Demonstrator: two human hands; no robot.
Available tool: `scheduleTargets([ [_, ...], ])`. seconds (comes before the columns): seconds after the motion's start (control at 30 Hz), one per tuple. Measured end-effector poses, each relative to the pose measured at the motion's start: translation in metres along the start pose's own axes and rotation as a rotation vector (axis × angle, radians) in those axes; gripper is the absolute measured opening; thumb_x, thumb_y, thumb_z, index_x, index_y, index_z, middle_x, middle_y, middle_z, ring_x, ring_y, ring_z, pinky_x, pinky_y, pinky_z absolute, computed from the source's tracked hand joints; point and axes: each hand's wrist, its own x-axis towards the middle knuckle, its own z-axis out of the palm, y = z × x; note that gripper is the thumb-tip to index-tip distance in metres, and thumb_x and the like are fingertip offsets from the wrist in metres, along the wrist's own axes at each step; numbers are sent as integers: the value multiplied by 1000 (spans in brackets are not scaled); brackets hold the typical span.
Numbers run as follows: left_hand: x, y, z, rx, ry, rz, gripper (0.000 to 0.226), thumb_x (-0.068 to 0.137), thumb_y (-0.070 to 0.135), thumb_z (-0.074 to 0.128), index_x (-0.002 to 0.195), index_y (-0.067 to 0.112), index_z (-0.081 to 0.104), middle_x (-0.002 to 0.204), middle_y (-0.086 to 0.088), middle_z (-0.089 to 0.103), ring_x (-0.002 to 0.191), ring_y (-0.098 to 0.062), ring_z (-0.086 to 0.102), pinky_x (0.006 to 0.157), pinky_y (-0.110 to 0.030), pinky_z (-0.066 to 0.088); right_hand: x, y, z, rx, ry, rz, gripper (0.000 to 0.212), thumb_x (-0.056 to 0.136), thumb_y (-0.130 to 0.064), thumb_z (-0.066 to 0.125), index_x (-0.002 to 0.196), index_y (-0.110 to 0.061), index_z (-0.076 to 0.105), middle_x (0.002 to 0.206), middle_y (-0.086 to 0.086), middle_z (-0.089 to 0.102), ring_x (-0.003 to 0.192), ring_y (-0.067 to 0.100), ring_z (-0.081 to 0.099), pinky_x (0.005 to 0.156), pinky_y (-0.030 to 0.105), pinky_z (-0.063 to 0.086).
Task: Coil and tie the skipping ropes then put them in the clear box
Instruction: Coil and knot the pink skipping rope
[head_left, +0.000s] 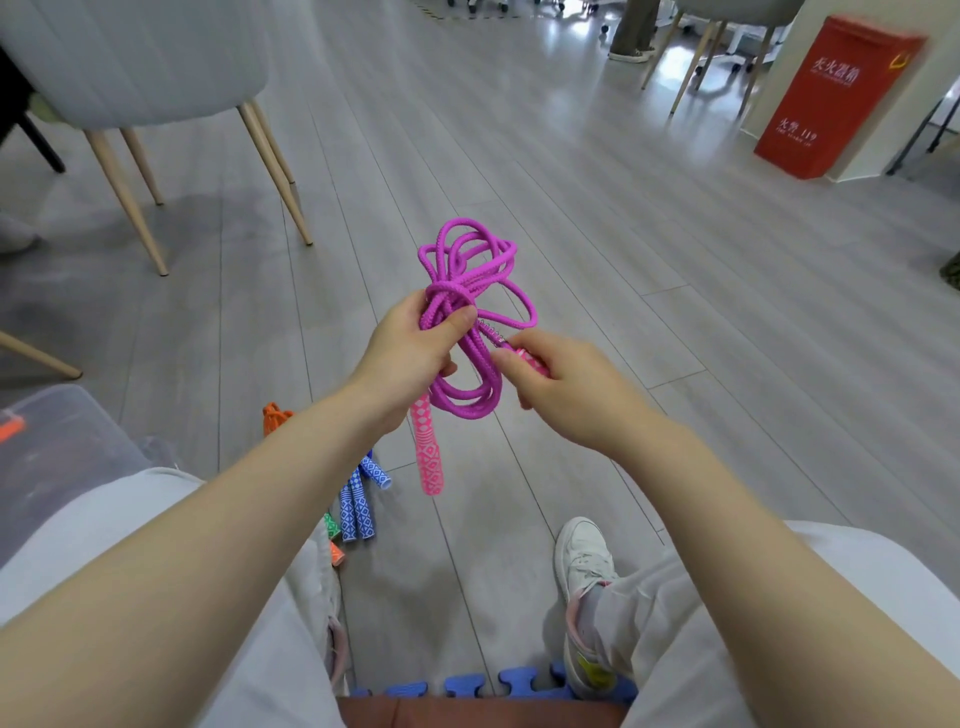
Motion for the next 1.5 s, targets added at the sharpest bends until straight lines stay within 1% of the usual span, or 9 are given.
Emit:
scheduleTargets([
  [0.4,10,-9,-10,263,69,13,9,94,34,60,96,26,61,87,-4,67,75,-29,63,74,-47,56,-2,-8,-1,-141,11,-7,24,100,-42,44,94,-23,57,67,-8,50,60,9,46,51,25,28],
  [0.53,12,-14,-10,322,94,-30,30,89,42,65,110,26,50,95,5,63,87,-19,64,82,-46,56,-4,-9,-4,-175,-10,-8,25,99,-42,45,94,-21,59,66,-6,51,59,11,47,50,27,29],
  [0.67,10,-13,-9,544,116,-15,45,85,46,68,103,15,41,83,3,55,71,-16,54,59,-35,45,-12,-4,-8,-259,-51,-56,24,97,-41,48,95,-21,59,68,-4,54,65,18,52,56,32,40],
  [0.77,9,-11,-12,763,5,51,42,86,45,66,96,15,39,74,1,53,63,-18,48,52,-32,32,-16,-2,-13,-366,-63,-130,14,94,-35,48,98,-24,56,68,-5,53,69,22,53,59,34,44],
  [0.93,7,-19,-13,1018,-287,-78,40,81,47,72,91,18,46,78,0,56,70,-19,50,56,-32,35,-15,0,-6,-545,-144,-281,22,96,-33,46,116,-25,51,91,-3,62,79,26,57,63,34,44],
  [1.07,2,-22,-7,1110,-377,52,44,77,50,73,90,19,45,76,3,54,65,-14,47,54,-31,35,-10,6,-5,-529,-66,-385,15,91,-25,55,106,-26,52,82,-4,59,78,22,54,63,32,34],
  [1.2,1,-28,-6,1201,-505,130,45,75,57,70,92,23,47,79,4,58,74,-21,56,65,-37,50,-5,14,-3,-657,165,-635,8,82,-23,69,84,-20,62,66,-7,57,76,20,53,89,30,32],
  [1.3,-10,-23,-2,1240,-621,209,37,76,55,71,90,28,49,75,10,55,71,-15,54,61,-28,47,-4,12,2,-658,167,-749,3,81,-24,67,83,-23,66,77,-10,63,86,20,55,104,35,29],
  [1.5,-31,-2,-2,998,-789,149,34,75,45,78,74,38,45,69,17,53,64,-2,52,53,-9,35,0,17,-11,-363,-158,-489,23,79,-31,75,100,-31,67,99,-13,66,104,15,56,104,37,35],
])
